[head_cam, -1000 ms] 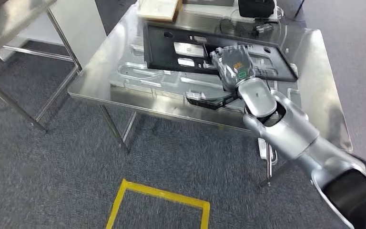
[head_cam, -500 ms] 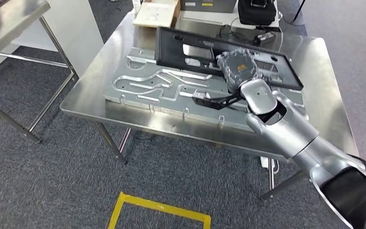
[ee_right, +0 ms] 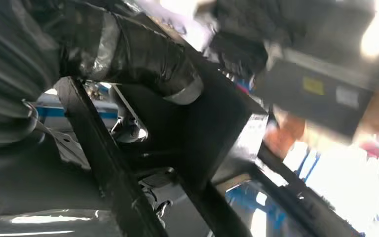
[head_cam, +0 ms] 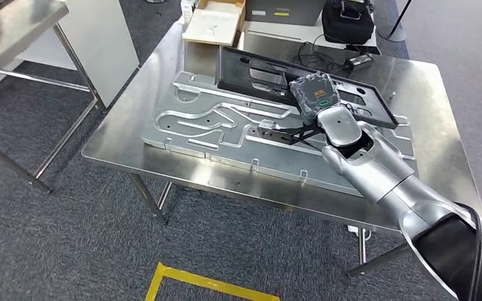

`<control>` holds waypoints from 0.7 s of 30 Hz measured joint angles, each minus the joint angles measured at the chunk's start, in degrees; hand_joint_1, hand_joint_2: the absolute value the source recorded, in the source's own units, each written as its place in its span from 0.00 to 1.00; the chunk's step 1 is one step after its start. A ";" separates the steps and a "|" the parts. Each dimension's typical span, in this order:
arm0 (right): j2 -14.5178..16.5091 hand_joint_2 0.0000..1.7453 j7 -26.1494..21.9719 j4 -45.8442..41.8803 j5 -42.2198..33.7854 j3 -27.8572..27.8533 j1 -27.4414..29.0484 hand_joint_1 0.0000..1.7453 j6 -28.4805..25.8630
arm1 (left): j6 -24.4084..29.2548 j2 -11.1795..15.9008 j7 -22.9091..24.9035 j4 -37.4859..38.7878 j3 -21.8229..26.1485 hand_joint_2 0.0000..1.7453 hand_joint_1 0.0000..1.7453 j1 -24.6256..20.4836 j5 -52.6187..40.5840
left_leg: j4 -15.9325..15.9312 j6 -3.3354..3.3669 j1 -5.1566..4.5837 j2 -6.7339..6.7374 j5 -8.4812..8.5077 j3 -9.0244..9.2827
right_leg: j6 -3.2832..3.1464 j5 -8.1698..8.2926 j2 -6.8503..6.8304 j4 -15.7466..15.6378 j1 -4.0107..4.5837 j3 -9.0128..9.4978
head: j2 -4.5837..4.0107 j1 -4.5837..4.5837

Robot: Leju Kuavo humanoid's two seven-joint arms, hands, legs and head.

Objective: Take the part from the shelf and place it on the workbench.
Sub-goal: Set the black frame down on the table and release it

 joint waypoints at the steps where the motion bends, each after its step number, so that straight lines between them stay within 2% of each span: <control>1: 0.31 1.00 -0.17 1.41 -0.10 -0.01 0.00 1.00 -0.15 | -0.03 0.01 0.07 0.00 0.00 1.00 0.00 -0.09 0.04 | 0.10 -0.02 0.01 -0.04 -0.01 -0.15 | 0.07 0.10 0.02 -0.62 0.01 0.28 | 0.00 0.03; 3: 0.83 1.00 -0.26 3.62 -0.21 -0.01 0.11 1.00 -0.40 | -0.07 0.01 0.17 0.00 0.00 1.00 0.00 -0.10 0.07 | 0.21 0.09 -0.06 0.02 -0.08 -0.21 | 0.31 0.20 0.18 -0.72 -0.11 0.40 | 0.00 0.00; 13: 2.61 1.00 -0.79 12.50 -1.26 -0.02 0.12 1.00 0.41 | -0.49 0.11 0.08 0.00 0.02 1.00 0.00 -0.40 0.79 | -0.54 -0.61 -0.02 0.12 -0.22 0.08 | 0.02 0.00 0.20 -0.45 0.05 0.19 | 0.00 -0.01; 17: 3.65 0.00 -1.55 18.68 -2.09 -0.08 0.29 0.00 0.12 | -2.81 0.41 1.40 0.00 0.02 1.00 0.00 -0.36 0.92 | -0.56 -0.75 0.00 0.10 -0.11 0.13 | -0.08 0.13 0.14 -0.37 0.02 0.26 | 0.00 -0.01; 20: 4.91 0.00 -1.84 22.57 -2.56 -0.09 0.70 0.00 0.72 | -3.79 0.80 2.50 0.00 0.02 1.00 0.00 -0.40 0.51 | -0.54 -0.77 -0.05 0.19 -0.10 0.23 | -0.10 0.22 0.26 -0.36 -0.03 0.30 | 0.00 -0.01; 21: 5.33 0.00 -1.86 23.70 -2.70 -0.10 0.86 0.00 0.91 | -3.76 0.89 2.72 0.00 0.02 0.75 0.00 -0.40 0.41 | -0.54 -0.77 -0.07 0.22 -0.09 0.25 | -0.09 0.24 0.27 -0.36 -0.03 0.31 | 0.00 -0.01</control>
